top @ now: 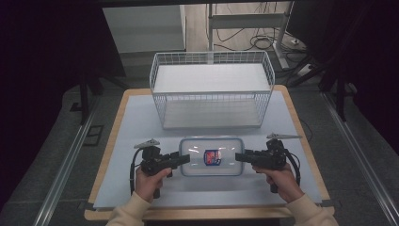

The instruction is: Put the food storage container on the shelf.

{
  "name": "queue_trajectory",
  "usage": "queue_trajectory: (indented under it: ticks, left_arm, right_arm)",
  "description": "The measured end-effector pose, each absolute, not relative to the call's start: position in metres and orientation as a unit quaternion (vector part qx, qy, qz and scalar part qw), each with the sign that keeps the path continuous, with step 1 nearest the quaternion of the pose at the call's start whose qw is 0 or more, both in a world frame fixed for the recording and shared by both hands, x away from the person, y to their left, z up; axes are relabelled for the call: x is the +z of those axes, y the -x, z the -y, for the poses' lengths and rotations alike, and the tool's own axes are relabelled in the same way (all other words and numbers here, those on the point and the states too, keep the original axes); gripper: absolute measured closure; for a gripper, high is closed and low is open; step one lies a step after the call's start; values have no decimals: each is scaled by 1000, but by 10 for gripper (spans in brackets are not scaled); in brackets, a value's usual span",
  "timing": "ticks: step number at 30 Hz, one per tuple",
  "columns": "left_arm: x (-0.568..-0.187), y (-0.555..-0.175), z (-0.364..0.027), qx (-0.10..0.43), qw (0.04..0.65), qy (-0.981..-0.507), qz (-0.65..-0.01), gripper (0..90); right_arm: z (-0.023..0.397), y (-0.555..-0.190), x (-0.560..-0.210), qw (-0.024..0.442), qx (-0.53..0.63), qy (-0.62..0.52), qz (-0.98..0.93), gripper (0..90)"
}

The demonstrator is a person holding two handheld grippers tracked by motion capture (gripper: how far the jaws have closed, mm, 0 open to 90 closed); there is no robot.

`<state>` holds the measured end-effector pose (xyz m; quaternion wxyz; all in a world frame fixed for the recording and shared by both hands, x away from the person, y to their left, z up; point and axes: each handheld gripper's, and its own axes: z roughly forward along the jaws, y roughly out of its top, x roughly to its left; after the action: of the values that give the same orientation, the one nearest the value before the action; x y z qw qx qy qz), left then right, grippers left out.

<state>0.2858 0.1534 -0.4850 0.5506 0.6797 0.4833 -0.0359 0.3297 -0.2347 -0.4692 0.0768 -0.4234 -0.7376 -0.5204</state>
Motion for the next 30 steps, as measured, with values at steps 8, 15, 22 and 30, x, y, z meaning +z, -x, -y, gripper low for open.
queue_trajectory:
  ticks: [8, 15, 22, 30]
  left_arm:
    - [-459, -293, -158, -20, 563, -677, -474, 488]
    - [-429, -301, -159, 3, 570, -681, -460, 489]
    - [-399, -311, -157, 22, 577, -684, -445, 489]
    - [-370, -321, -156, 38, 585, -684, -435, 488]
  right_arm:
    - [230, -340, -443, 59, -531, 403, 743, 500]
    - [228, -347, -415, 44, -544, 388, 743, 500]
    - [229, -355, -389, 25, -560, 374, 738, 499]
    - [230, -365, -359, 8, -569, 363, 738, 497]
